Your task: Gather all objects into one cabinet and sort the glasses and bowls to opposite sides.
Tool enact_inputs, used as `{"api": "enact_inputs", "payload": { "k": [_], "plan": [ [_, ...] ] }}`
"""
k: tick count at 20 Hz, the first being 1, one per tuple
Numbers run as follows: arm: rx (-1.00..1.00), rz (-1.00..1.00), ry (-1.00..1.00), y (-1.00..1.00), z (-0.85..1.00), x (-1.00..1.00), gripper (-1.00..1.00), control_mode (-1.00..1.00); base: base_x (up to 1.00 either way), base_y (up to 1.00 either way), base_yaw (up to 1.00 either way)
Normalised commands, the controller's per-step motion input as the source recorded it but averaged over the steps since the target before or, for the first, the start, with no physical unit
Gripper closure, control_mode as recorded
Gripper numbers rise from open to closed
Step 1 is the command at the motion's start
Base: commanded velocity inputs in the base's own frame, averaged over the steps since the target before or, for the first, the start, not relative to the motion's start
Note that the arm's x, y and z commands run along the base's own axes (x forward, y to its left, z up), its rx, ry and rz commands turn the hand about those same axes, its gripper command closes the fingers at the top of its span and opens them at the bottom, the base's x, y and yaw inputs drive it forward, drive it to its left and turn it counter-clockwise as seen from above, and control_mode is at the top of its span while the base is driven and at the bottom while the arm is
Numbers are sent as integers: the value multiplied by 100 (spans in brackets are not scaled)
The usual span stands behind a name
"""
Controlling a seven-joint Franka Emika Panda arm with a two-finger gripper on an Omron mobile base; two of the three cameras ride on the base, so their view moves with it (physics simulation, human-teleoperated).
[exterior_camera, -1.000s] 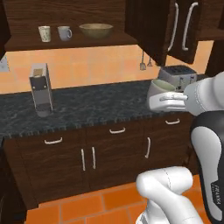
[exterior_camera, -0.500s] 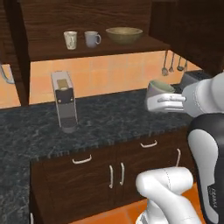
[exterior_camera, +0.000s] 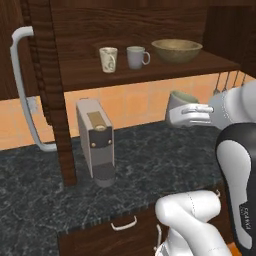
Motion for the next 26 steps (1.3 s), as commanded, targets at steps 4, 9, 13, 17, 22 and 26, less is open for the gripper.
{"api": "enact_inputs", "payload": {
  "k": [4,9,13,17,22,26],
  "plan": [
    [0,0,0,0,0,0,100,100,83,71,0],
    [0,0,0,0,0,0,100,100,100,7,3],
    [0,0,0,0,0,0,100,100,23,26,6],
    [0,0,0,0,0,0,100,100,0,5,0],
    [0,0,-2,4,0,0,100,-100,0,3,0],
    [0,0,-13,8,41,-44,100,-100,0,0,0]
  ]
}}
